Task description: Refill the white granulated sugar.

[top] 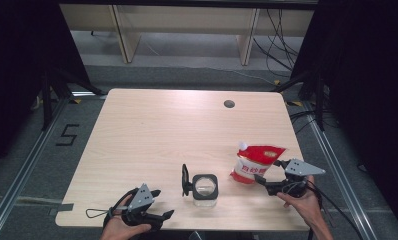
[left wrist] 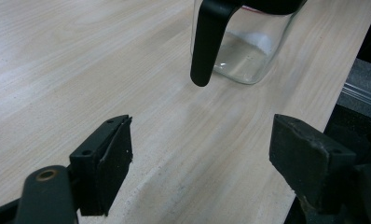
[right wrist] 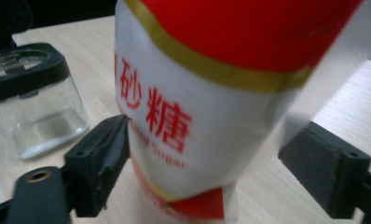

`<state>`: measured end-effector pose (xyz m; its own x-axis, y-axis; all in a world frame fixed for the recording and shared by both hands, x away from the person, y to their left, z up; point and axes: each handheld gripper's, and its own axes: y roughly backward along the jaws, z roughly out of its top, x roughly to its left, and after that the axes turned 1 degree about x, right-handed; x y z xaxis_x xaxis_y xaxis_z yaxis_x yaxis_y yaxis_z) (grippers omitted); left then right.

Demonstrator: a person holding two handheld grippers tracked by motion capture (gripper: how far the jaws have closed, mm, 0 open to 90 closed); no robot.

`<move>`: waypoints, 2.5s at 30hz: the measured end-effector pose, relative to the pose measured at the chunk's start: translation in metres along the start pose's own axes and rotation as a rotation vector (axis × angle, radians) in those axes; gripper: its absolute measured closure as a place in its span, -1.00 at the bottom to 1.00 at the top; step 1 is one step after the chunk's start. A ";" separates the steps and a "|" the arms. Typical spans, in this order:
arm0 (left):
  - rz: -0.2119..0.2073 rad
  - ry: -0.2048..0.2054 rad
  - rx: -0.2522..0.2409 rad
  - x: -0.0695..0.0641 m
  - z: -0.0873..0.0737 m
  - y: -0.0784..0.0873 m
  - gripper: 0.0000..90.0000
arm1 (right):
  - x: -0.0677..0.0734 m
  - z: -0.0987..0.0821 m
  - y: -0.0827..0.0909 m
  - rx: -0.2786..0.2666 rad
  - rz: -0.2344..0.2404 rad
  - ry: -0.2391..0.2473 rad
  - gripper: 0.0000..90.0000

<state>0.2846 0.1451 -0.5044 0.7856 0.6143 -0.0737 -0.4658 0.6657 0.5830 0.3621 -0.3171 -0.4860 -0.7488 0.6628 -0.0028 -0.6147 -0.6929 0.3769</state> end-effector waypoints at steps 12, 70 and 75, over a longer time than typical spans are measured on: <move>0.008 -0.016 0.010 0.001 0.000 0.001 -0.54 | 0.004 0.007 -0.010 0.014 0.028 -0.014 -0.48; 0.005 -0.006 -0.017 0.001 0.000 0.003 -0.54 | 0.052 0.009 -0.004 -0.021 -0.152 -0.143 -0.31; 0.002 0.014 -0.019 0.000 0.000 0.002 -0.55 | 0.050 0.006 -0.007 -0.017 -0.144 -0.131 -0.47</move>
<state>0.2836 0.1463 -0.5035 0.7792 0.6212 -0.0838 -0.4749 0.6723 0.5680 0.3304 -0.2771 -0.4833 -0.6148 0.7860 0.0650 -0.7182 -0.5919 0.3658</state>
